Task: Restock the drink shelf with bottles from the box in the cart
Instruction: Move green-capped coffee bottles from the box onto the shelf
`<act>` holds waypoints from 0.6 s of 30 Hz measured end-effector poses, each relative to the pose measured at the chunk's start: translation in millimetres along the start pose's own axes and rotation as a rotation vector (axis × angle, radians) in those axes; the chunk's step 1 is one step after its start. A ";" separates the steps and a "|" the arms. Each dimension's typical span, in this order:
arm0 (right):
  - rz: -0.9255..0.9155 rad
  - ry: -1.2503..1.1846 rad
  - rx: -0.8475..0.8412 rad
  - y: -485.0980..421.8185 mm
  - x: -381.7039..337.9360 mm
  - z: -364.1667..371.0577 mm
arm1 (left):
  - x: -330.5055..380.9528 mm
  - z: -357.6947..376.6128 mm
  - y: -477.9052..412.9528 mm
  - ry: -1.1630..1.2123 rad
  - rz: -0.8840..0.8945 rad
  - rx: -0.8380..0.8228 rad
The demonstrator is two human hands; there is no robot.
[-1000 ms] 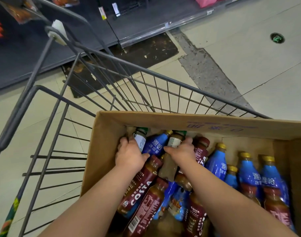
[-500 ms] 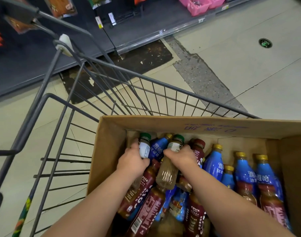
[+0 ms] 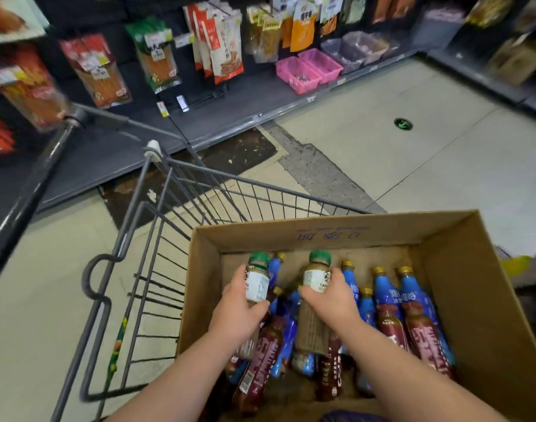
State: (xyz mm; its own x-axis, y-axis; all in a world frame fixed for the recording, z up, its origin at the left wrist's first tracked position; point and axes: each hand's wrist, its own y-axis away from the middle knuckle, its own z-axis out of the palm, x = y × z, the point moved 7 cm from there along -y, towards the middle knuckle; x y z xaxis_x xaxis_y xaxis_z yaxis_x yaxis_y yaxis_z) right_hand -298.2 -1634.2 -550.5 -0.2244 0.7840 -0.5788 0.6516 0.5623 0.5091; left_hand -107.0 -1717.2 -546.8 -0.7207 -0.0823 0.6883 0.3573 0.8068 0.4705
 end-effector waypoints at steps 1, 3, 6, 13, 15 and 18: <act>-0.009 -0.011 0.024 8.8 -3.2 -10.5 | 9.4 -4.0 6.0 0.012 0.042 -0.003; -0.035 -0.038 0.079 29.5 -8.5 -32.4 | 28.2 -10.4 18.5 0.018 0.115 -0.005; -0.076 -0.074 0.160 64.5 -14.1 -63.1 | 56.4 -15.4 39.3 0.030 0.205 -0.023; -0.155 -0.158 0.314 141.6 -3.8 -125.1 | 121.0 -0.1 91.2 0.081 0.424 -0.103; -0.135 -0.183 0.369 162.2 8.7 -140.9 | 134.1 7.6 108.7 0.107 0.480 -0.113; -0.115 -0.245 0.432 193.3 32.4 -159.7 | 149.4 21.4 137.7 0.128 0.542 -0.174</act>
State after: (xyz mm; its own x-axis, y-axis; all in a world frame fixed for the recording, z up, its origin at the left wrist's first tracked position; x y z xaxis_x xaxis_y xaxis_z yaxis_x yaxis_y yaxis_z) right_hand -295.3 -1458.1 -369.2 -0.1697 0.6099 -0.7741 0.8843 0.4409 0.1536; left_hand -178.2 -1605.9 -391.0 -0.3342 0.2370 0.9122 0.7555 0.6461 0.1089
